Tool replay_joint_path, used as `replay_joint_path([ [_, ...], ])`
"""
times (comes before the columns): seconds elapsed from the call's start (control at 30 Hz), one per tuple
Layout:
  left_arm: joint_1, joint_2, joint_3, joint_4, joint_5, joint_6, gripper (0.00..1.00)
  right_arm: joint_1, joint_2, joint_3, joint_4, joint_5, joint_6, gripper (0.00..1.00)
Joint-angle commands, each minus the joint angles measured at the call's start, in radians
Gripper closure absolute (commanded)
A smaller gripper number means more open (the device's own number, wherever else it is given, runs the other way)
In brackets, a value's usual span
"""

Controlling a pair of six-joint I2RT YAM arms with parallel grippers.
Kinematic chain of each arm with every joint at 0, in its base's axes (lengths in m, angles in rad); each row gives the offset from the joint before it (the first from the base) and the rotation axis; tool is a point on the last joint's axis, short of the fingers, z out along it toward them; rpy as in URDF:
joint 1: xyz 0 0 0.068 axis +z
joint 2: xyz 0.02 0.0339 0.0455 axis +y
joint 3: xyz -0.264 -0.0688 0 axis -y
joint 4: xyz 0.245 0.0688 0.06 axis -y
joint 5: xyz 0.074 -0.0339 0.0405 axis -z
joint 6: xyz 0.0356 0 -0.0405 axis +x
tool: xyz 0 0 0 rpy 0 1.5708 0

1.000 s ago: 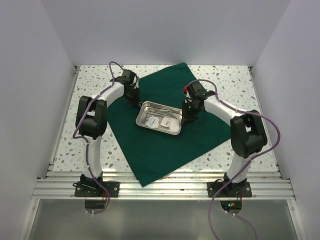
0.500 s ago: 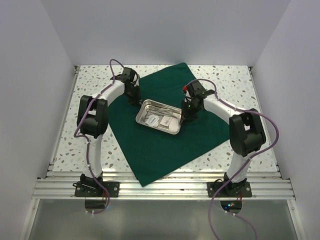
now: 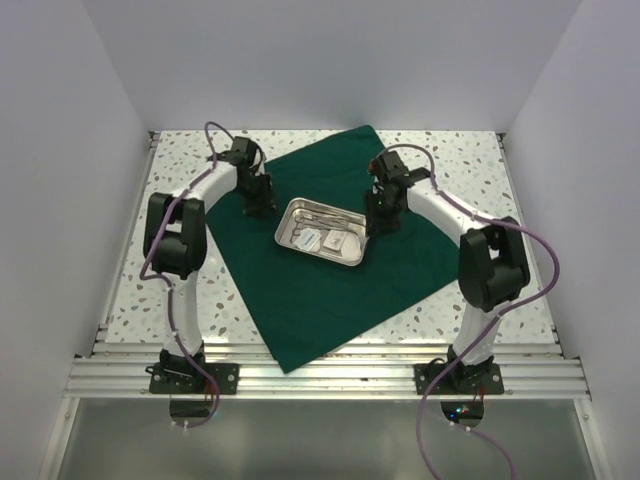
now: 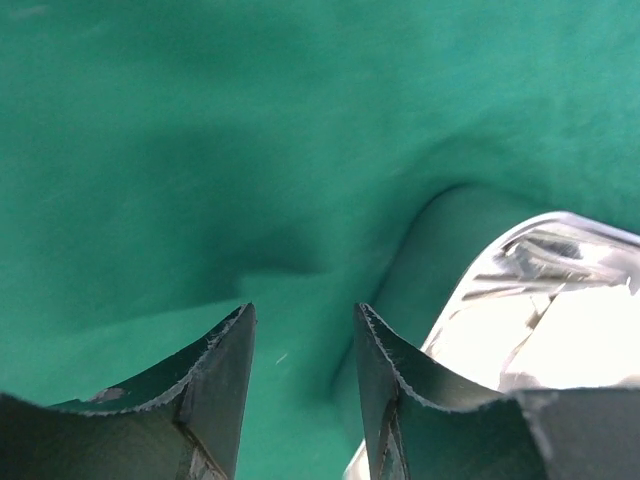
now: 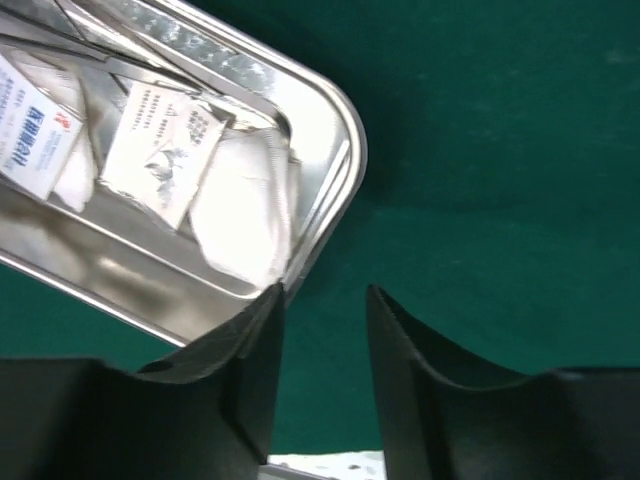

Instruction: Prepare the surgical pack

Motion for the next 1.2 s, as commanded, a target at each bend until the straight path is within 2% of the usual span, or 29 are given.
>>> replay_joint_path([
  [0.0,0.06,-0.136,-0.045,0.008,0.039,0.016,0.52,-0.003,-0.077,0.066,-0.108,0.125,-0.079,0.56],
  [0.13,0.07,-0.176,-0.096,0.022,0.07,0.014,0.51,-0.005,-0.142,0.051,-0.154,0.122,-0.084,0.49],
  [0.23,0.07,-0.219,-0.127,0.025,0.07,0.017,0.51,-0.002,-0.184,0.036,-0.151,0.041,-0.104,0.47],
  [0.37,0.077,-0.299,-0.168,0.007,0.024,0.049,0.5,0.056,-0.256,-0.018,-0.136,-0.079,-0.122,0.32],
  [0.53,0.142,-0.429,-0.22,-0.048,-0.045,0.049,0.51,0.324,-0.297,-0.065,-0.118,-0.101,-0.099,0.25],
  [0.6,0.174,-0.49,-0.237,-0.071,-0.094,0.026,0.51,0.448,-0.307,-0.114,-0.075,-0.119,-0.049,0.16],
  [0.7,0.22,-0.578,-0.277,-0.114,-0.212,-0.046,0.51,0.599,-0.287,-0.144,-0.007,-0.089,0.008,0.16],
  [0.83,0.298,-0.676,-0.343,-0.174,-0.387,-0.156,0.48,0.754,-0.154,-0.08,0.049,-0.001,0.102,0.18],
  [1.0,0.343,-0.791,-0.417,-0.191,-0.45,-0.198,0.45,0.909,0.011,0.049,0.051,0.121,0.226,0.18],
  [1.17,0.344,-0.853,-0.44,-0.206,-0.502,-0.225,0.43,0.977,0.133,0.114,0.017,0.2,0.318,0.22],
])
